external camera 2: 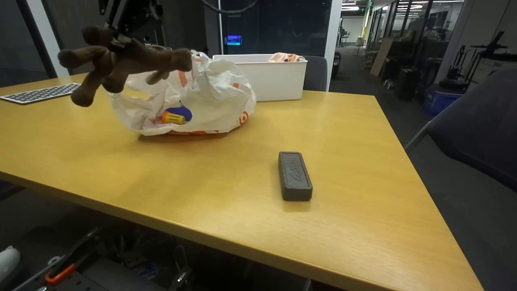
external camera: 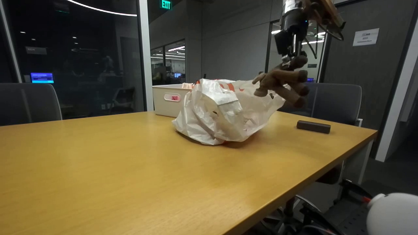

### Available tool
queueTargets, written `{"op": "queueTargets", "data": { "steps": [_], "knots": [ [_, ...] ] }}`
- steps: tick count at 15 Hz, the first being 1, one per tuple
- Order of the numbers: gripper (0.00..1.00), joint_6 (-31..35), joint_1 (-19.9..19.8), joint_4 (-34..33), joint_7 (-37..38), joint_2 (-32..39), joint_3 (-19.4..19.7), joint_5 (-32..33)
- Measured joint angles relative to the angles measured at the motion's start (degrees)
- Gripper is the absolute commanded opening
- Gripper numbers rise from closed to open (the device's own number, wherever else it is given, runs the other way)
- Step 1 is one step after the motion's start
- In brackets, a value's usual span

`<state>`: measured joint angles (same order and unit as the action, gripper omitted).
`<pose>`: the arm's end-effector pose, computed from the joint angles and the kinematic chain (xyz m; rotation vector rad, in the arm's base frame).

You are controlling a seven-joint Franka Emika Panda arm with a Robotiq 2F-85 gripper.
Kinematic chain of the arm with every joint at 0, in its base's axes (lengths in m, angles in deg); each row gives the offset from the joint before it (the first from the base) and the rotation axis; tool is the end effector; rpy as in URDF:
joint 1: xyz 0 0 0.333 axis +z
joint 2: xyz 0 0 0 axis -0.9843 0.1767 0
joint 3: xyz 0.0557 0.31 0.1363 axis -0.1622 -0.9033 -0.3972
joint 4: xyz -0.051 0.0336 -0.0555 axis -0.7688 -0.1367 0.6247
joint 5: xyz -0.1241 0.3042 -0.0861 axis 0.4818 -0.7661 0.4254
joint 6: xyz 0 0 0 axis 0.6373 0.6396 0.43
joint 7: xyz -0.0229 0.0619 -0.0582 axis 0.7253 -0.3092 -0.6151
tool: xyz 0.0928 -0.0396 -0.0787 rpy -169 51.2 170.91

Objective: Remove the items from the plastic bag and place them on the table.

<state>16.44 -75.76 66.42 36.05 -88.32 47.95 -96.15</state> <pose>0.3296 0.0442 0.5187 -2.6338 -0.0455 0.4531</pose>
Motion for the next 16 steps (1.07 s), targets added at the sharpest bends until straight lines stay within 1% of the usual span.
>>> {"op": "queueTargets", "data": {
  "steps": [2,4,5,8,12,14,16],
  "knots": [
    [0.03,-1.24,-1.94,-0.28,-2.92,0.02,2.6,-2.74],
    [0.03,-0.34,-3.82,-0.13,-3.17,0.04,3.14,-3.18],
    [0.03,1.85,-4.56,0.23,-2.66,-0.08,2.75,-2.83],
    [0.03,12.02,-5.61,2.51,0.11,-0.38,0.12,-0.64],
    [0.03,26.13,-5.72,9.49,6.91,-2.52,-3.57,0.23],
    [0.03,30.6,-5.73,13.94,11.29,-5.55,-4.7,0.23],
    [0.03,31.9,-6.74,17.12,15.38,-9.59,-4.7,1.15]
  ]
}}
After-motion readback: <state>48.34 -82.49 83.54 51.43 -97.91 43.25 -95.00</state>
